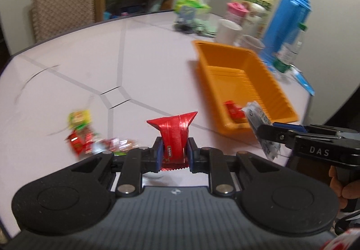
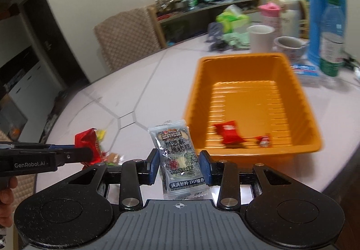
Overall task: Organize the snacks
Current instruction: 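Carry both snacks over the orange tray and release them inside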
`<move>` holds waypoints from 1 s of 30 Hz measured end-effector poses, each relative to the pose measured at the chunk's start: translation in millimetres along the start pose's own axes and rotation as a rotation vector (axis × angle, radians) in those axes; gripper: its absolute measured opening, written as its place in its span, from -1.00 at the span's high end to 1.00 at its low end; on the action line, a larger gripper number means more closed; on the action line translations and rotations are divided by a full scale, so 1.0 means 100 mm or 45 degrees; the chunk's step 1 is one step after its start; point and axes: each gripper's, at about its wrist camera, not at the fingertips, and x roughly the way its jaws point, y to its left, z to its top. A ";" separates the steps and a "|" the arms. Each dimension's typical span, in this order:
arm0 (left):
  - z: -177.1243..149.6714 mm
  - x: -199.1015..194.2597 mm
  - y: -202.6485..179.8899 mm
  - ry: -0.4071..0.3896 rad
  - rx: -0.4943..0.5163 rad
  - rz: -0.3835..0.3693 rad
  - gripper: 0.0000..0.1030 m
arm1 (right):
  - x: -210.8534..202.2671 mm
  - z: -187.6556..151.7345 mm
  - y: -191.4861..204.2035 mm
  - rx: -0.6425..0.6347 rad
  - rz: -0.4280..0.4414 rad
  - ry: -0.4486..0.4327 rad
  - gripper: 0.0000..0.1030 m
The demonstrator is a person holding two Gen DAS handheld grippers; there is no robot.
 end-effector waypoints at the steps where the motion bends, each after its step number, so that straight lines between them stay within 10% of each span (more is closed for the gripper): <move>1: 0.02 0.02 -0.07 -0.002 0.017 -0.015 0.62 | -0.04 0.01 -0.06 0.012 -0.015 -0.010 0.24; 30: 0.94 1.23 -1.22 0.026 0.204 -0.160 0.62 | 0.31 0.56 -1.25 0.186 -0.187 -0.066 0.24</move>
